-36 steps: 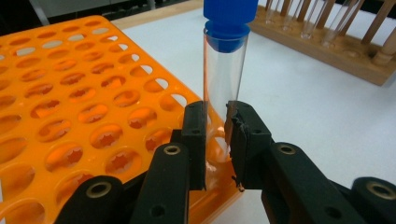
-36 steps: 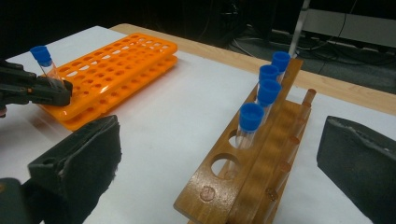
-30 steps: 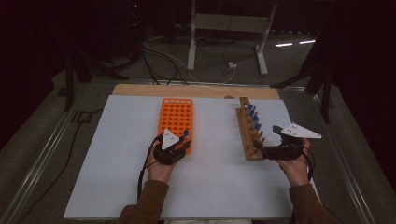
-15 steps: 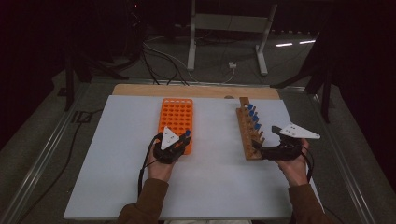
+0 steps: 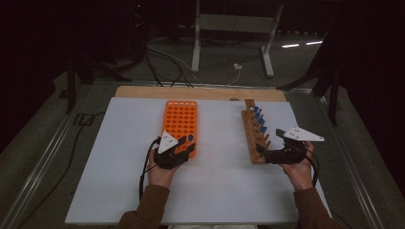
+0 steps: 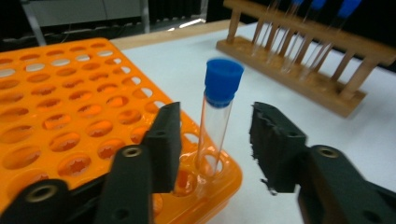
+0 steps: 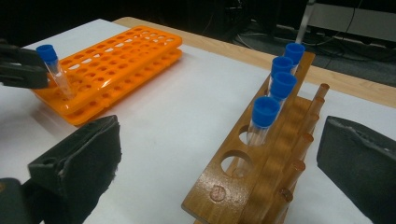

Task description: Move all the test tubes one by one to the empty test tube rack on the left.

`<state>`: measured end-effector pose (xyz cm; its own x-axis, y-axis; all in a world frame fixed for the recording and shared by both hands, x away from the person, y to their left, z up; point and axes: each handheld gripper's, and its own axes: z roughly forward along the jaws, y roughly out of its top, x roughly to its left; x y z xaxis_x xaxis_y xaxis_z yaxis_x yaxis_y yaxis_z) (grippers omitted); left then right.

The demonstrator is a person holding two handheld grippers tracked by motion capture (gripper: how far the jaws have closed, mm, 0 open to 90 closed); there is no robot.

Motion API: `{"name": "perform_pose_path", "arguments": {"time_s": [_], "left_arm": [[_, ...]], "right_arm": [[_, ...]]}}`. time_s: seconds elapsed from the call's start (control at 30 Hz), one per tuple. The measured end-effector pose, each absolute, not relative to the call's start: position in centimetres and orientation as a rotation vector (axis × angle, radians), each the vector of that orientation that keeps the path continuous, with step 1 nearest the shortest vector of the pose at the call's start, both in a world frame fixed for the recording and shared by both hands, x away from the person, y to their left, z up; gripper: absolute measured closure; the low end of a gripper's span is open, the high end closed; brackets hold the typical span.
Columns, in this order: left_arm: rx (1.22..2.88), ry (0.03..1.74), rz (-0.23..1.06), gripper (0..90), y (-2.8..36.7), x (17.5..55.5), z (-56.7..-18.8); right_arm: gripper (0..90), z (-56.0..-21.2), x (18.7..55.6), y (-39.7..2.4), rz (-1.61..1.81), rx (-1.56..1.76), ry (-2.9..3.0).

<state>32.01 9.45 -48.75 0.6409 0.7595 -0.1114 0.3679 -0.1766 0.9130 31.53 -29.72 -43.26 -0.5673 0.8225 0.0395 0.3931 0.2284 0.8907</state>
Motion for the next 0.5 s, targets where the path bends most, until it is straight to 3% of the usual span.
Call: {"name": "perform_pose_path", "arguments": {"time_s": [0.13,0.5], "left_arm": [[1.766,0.908,0.443,44.2,10.4,31.6,-48.1],[1.771,0.971,0.519,1.4,12.3,30.3,-46.7]], "right_arm": [[0.0,-43.3,31.7,-29.8,1.291,1.118,2.063],[3.0,-43.3,32.8,-29.6,1.246,1.136,2.085]]}}
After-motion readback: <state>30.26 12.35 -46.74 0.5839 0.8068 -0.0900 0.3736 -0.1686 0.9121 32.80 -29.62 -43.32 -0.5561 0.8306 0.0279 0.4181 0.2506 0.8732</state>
